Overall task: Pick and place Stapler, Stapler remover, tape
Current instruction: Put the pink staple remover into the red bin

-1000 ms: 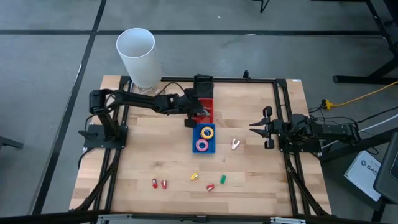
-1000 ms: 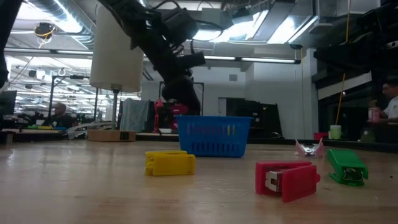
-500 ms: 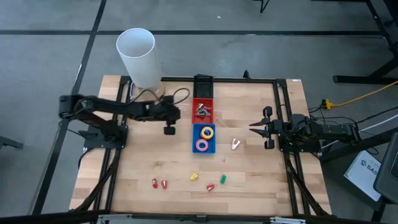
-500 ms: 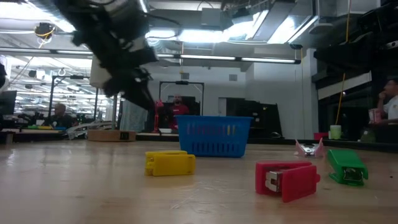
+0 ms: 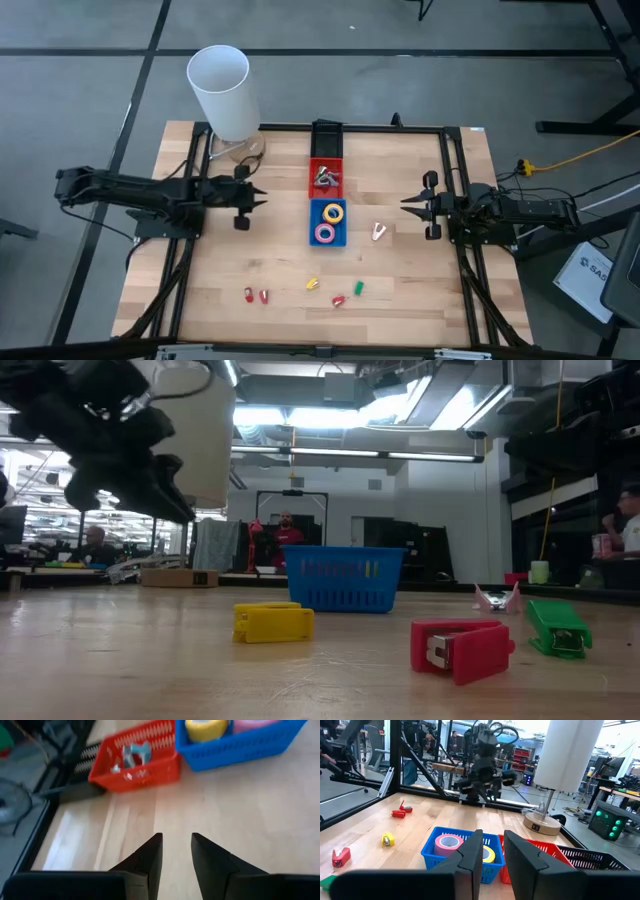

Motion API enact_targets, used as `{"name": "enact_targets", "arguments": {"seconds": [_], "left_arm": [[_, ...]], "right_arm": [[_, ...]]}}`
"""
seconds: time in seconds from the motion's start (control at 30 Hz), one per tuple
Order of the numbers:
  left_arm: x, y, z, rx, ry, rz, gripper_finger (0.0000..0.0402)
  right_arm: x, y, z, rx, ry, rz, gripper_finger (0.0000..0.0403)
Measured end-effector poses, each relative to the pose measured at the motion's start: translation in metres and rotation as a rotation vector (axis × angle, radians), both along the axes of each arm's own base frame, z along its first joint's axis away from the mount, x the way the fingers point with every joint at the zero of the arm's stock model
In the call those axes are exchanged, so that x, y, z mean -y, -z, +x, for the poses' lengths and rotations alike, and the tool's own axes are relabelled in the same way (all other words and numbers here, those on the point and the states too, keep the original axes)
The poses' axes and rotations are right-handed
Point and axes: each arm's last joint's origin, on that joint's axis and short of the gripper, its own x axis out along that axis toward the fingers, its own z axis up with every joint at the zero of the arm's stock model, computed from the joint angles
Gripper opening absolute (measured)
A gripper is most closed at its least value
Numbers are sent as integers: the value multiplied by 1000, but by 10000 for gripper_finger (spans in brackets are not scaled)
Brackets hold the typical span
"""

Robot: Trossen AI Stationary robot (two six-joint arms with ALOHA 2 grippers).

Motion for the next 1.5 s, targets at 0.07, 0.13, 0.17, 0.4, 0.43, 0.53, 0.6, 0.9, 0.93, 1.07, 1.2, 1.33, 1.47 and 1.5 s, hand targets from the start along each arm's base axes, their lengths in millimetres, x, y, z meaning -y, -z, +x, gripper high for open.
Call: {"name": "enact_targets", "arguments": {"seconds": [0.07,0.13,0.17,0.4,0.43,0.53,0.6,0.9,0.93,1.07,1.2,1.33,1.47,1.5], "left_arm": [[5,0,-5,76,15,-29,100],[10,1,-9,153,44,-59,100],[12,2,-10,185,68,-62,100],[25,19,-20,341,258,-98,99],[26,21,-21,358,275,-102,99],[29,24,-25,394,303,-125,98],[31,23,-27,408,313,-151,99],[31,13,-36,503,332,-158,95],[31,13,-38,502,331,-157,96],[30,15,-47,487,329,-161,97],[30,9,-54,562,341,-186,99],[30,4,-58,627,348,-184,98],[30,3,-58,630,348,-184,99],[30,3,-58,629,348,-184,99]], "right_arm": [[0,0,0,0,0,0,80],[0,0,0,1,0,0,80],[0,0,0,0,0,0,80],[0,0,0,0,0,0,80],[0,0,0,0,0,0,80],[0,0,0,0,0,0,80],[0,0,0,0,0,0,80],[0,0,0,0,0,0,80],[0,0,0,0,0,0,80],[0,0,0,0,0,0,80],[0,0,0,0,0,0,81],[0,0,0,0,0,0,81],[0,0,0,0,0,0,81],[0,0,0,0,0,0,81]]}}
